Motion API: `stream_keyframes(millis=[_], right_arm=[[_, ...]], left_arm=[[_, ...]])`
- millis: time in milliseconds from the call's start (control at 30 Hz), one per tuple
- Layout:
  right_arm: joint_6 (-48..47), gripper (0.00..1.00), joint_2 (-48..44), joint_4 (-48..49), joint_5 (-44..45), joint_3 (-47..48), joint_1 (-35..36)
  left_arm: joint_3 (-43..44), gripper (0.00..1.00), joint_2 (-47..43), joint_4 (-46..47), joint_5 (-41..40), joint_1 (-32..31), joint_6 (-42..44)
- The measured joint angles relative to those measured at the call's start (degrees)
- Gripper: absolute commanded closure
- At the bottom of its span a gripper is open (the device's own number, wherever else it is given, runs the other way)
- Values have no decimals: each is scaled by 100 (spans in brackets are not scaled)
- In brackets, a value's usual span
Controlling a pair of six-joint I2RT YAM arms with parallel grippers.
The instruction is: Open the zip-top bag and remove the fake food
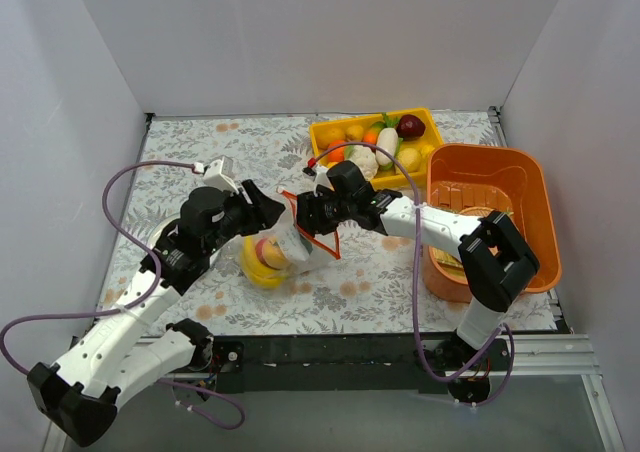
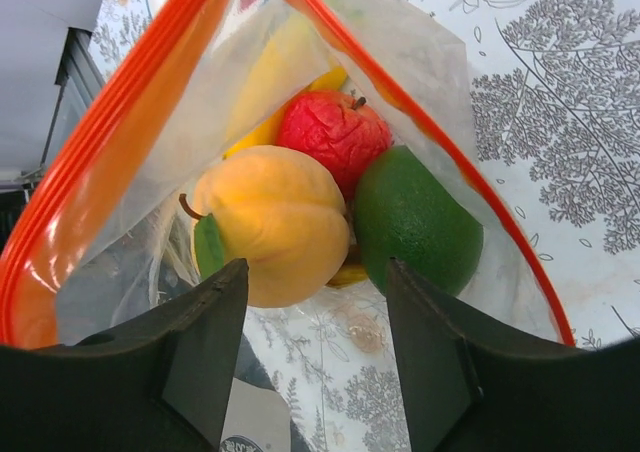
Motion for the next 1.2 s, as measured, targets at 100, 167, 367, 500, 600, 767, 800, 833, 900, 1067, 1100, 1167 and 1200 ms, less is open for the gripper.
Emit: stream_keyframes(millis=[100,167,367,500,600,767,800,833,900,1067,1100,1167,1200], right_arm=[[50,30,0,186,-52,-44,0],[87,29,0,363,-131,-103,0],[221,24,0,715,-417,-286,4],[240,18,0,839,-514,-293,17],[249,14,0,990,-608,-369,37],[125,13,7,916,-691,-350,151],[101,12,17,896,-693,-339,181],[70,12,39,892,-706,-319,227],[24,12,118,887,-713,-269,317],[-11,12,380,879,-640,-181,393],[-11,12,431,866,-612,-166,400],[-9,12,518,828,-568,-131,415],[-9,12,553,804,-551,-103,433]], left_arm=[[72,61,-168,-566,-308,0,-229],[70,77,-286,-992,-483,0,-398],[-310,100,-625,-1690,-708,0,-970],[-852,100,-791,-1808,-636,0,-1252],[-1207,100,-796,-1757,-516,0,-1458],[-1438,100,-745,-1528,-387,0,-1665],[-1467,100,-723,-1464,-376,0,-1692],[-1488,100,-691,-1401,-363,0,-1725],[-1532,100,-608,-1263,-356,0,-1775],[-1672,100,-518,-1016,-363,0,-1845],[-1690,100,-481,-949,-363,0,-1853],[-1759,100,-417,-820,-358,2,-1878],[-1801,100,-398,-756,-356,0,-1891]])
